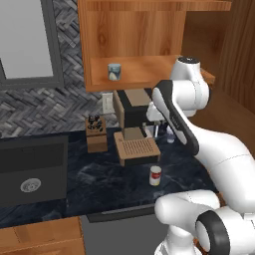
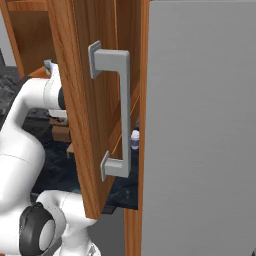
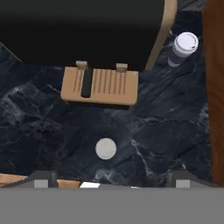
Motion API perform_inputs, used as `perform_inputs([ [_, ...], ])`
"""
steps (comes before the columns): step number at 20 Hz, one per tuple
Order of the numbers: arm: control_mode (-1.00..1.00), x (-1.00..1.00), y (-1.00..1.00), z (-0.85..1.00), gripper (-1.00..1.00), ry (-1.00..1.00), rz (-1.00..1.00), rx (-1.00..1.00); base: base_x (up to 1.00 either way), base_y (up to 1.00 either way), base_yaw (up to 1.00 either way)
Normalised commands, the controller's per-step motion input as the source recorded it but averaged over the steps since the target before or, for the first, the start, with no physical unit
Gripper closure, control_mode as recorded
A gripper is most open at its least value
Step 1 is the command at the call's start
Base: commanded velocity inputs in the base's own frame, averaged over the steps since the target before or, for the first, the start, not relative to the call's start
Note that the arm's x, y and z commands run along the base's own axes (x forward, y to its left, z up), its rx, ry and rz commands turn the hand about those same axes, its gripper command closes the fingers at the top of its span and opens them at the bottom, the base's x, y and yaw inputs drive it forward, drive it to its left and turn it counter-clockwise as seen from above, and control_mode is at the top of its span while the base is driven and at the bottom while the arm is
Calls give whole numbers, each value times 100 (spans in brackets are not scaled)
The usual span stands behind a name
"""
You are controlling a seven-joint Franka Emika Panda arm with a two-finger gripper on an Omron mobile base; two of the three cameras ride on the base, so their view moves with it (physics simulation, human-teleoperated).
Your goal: Restock the canned food cabinet by taking the new fresh canned food from the counter and placing it in the cabinet. Then, take the old canned food from the cabinet and place it on the counter.
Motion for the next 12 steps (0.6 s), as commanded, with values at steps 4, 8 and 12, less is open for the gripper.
perform_inputs([
  [4, -100, -41, 1, -76, -100, 5, -3, 1, 0, 0, 0],
  [8, -100, -36, 0, -82, -100, 7, -3, 1, 0, 0, 0],
  [12, -100, -25, 0, -77, -100, 4, -4, 0, 0, 0, 0],
])
